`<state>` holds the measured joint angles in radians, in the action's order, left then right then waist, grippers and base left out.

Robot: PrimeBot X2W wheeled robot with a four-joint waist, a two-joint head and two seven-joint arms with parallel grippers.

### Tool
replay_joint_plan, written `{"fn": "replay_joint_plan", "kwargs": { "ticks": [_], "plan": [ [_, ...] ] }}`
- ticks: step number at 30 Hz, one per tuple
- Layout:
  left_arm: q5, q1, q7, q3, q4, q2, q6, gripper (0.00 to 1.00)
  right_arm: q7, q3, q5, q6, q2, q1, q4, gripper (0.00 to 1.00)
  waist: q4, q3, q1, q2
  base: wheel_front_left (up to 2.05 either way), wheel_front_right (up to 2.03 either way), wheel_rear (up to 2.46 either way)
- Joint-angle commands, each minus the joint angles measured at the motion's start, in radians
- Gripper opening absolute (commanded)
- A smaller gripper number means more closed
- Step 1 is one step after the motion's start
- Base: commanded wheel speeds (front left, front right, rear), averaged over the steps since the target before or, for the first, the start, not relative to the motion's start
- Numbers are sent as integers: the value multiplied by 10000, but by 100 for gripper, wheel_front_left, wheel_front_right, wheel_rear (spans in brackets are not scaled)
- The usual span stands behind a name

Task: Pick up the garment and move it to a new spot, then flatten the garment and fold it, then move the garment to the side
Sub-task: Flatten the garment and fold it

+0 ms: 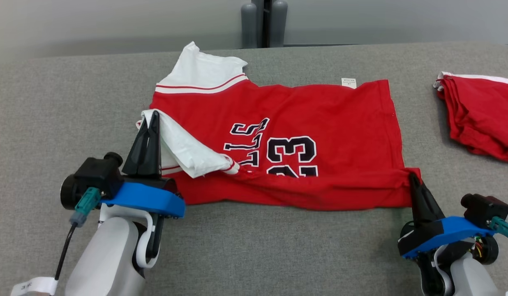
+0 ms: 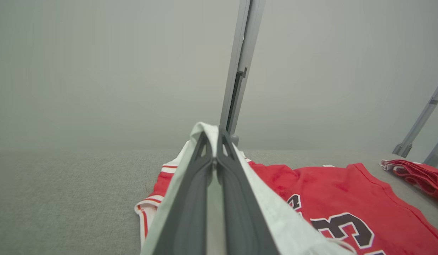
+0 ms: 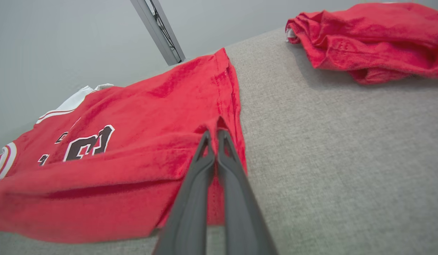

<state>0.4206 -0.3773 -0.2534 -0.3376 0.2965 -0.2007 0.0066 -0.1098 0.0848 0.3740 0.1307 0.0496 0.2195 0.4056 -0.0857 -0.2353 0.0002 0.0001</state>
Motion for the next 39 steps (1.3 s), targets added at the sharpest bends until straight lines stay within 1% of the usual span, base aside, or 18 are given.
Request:
{"fn": "replay_joint_plan", "kwargs": {
  "ticks": [1, 6, 12, 13, 14, 15, 16, 18, 23, 27, 31, 35, 39],
  "plan": [
    [-58, -259, -72, 79, 120, 56, -39, 0, -145, -21, 54, 1, 16, 274, 89, 0, 8, -100, -2, -1, 0, 0, 0],
    [-191, -679, -115, 247, 738, 174, -171, 0, -578, -186, -82, 1, 17, 789, 533, 0, -91, -362, -2, -1, 0, 0, 0],
    [-465, -954, -124, 581, 945, 368, -324, 0, -777, -378, -67, 1, 17, 1177, 1056, 0, -141, -509, -2, -1, 0, 0, 0],
    [-510, -967, -125, 635, 977, 397, -340, 14, -796, -407, -65, 1, 17, 1215, 1129, 7, -151, -513, -2, -1, 0, 0, 0],
    [-560, -964, -125, 690, 1032, 433, -374, 43, -851, -425, -73, 1, 17, 1254, 1193, 28, -161, -514, -2, -1, 0, 0, 0],
    [-609, -958, -126, 737, 1063, 469, -412, 93, -909, -443, -82, 1, 17, 1296, 1227, 55, -169, -507, -2, -1, 0, 0, 0],
    [-663, -938, -126, 782, 1082, 513, -428, 100, -962, -455, -82, 1, 17, 1327, 1265, 100, -173, -491, -2, -1, 0, 0, 0],
    [-787, -829, -127, 879, 1065, 571, -509, 100, -1074, -491, -117, 1, 17, 1328, 1320, 100, -175, -440, -2, -1, 0, 0, 0],
    [-983, -258, -126, 1094, 820, 690, -680, 100, -1301, -226, -889, 1, 15, 1054, 1175, 100, -135, -156, -2, -1, 0, 0, 0],
    [-917, 466, -127, 1243, 716, 715, -792, 100, -1372, 13, -1351, 1, 17, 616, 790, 100, -81, 201, -2, -1, 0, 0, 0],
    [-721, 1326, -47, 1329, 869, 601, -843, 100, -1215, 199, -1924, 1, 15, 92, 290, 100, -38, 611, -2, -1, 0, 0, 0],
    [-290, 1981, 613, 1478, 1139, 545, -816, 100, -856, 268, -2245, 1, 15, -398, -201, 100, 0, 934, -2, -1, 0, 0, 0],
    [275, 2348, 1739, 1605, 1522, 574, -718, 100, -521, 264, -2461, 1, 15, -725, -617, 100, -17, 1038, -2, -1, 0, 0, 0]
  ]
}}
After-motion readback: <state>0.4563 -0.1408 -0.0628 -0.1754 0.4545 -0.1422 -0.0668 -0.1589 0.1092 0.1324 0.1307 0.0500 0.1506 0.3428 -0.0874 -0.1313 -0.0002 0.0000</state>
